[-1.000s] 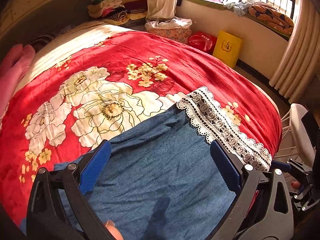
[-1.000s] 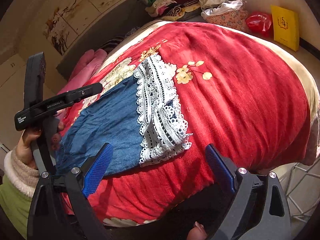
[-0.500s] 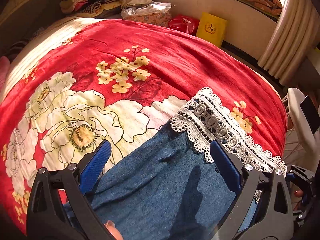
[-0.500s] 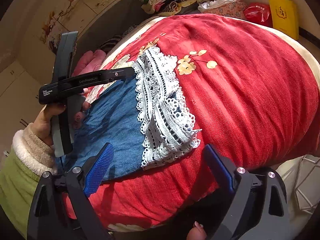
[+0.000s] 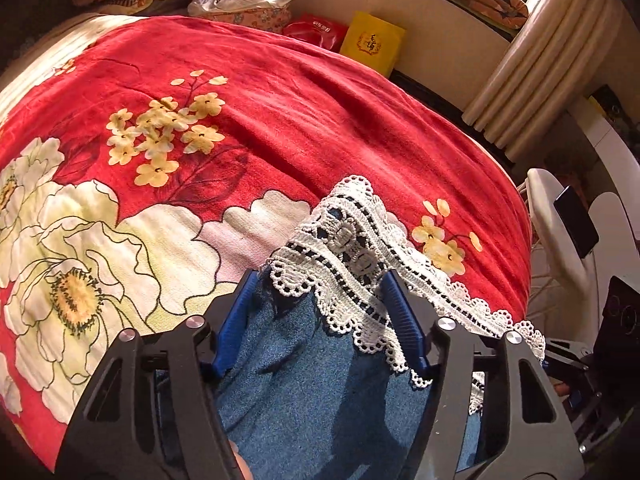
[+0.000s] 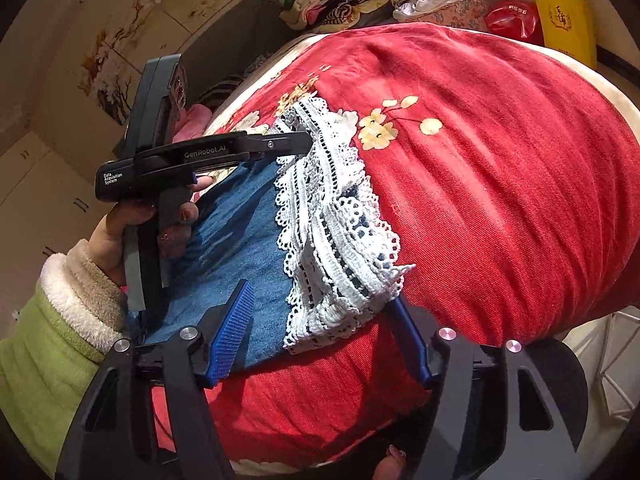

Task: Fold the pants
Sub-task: 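Grasp the lace cuffs with the left gripper and lift them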

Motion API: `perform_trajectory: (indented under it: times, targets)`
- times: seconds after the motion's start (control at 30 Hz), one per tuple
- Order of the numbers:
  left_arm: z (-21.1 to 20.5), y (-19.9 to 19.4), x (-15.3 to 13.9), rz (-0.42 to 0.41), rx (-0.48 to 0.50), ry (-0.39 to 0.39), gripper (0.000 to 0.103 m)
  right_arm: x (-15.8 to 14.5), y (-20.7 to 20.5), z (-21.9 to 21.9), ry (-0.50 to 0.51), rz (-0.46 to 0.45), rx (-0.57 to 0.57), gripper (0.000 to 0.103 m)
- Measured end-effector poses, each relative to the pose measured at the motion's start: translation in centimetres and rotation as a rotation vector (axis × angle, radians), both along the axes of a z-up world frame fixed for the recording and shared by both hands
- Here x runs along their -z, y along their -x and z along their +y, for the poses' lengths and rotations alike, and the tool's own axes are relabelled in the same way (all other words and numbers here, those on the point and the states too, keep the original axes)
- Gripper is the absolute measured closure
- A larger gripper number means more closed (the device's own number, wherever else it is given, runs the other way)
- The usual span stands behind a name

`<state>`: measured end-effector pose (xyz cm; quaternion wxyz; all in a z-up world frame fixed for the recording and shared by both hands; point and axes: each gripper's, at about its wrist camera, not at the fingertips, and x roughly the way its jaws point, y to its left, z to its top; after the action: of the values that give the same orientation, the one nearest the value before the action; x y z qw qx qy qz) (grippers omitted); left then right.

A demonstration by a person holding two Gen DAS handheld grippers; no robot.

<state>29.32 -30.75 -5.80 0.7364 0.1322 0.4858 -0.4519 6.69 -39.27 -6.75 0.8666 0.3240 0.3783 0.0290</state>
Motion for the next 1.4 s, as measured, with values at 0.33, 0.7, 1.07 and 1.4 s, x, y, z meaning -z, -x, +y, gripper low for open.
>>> perform_trajectory:
  times: [0.33, 0.7, 1.07, 1.4]
  targets:
    - [3.3, -0.8, -2.4, 0.044, -0.027, 0.184, 0.088, -2.5, -0.3, 0.7, 0.014, -0.097, -0.030, 0.077]
    - [13.4, -0.1, -6.1, 0.030, -0.145, 0.400, 0.084, -7.5, -1.2, 10.4, 0.184, -0.253, -0.285, 0.077]
    - [25.1, 1.4, -2.5, 0.136, -0.450, 0.503, 0.043, -3.5, -3.1, 21.5, 0.397, -0.180, -0.560, 0.077]
    - [29.0, 3.9, -2.4, 0.215, -0.513, 0.610, 0.022, -2.2, -3.1, 26.1, 0.493, -0.179, -0.664, 0.075]
